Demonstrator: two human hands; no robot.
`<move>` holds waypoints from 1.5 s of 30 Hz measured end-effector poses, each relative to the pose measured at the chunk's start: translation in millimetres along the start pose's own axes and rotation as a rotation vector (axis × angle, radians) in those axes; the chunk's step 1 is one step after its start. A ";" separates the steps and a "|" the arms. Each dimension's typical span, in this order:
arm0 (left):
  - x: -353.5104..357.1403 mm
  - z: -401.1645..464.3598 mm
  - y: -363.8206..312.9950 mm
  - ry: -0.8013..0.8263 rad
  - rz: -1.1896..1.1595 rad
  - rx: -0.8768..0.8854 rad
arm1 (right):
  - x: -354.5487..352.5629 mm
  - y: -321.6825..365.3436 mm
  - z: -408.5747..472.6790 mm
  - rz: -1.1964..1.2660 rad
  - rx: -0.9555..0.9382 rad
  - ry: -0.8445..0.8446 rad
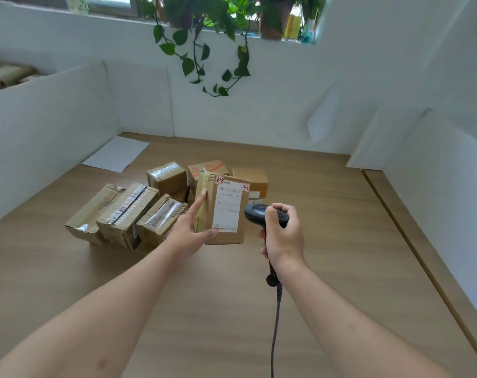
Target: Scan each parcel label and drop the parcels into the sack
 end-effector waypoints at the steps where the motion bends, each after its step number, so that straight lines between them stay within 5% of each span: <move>1: 0.7 -4.6 -2.2 -0.010 -0.017 0.013 | -3.1 0.4 -2.9 -0.012 -0.012 0.003; 19: 36.5 -205.2 -2.6 -0.430 -0.030 0.082 | -44.1 -14.8 -107.5 -0.029 -0.238 0.416; 32: -42.3 -404.6 43.2 -0.710 0.023 -0.003 | 47.1 -17.2 -266.6 -0.063 -0.381 0.775; 45: -169.3 -615.0 125.5 -0.884 -0.103 -0.138 | 159.6 -46.4 -485.6 -0.142 -0.316 0.918</move>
Point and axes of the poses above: each hand's wrist, its own z-axis towards the middle knuckle, its own x-axis out of the palm, y = z × x, the point moved 2 cm from there along z, towards the middle knuckle, and after that the axes turned 10 degrees about -z, right-handed, at the moved point
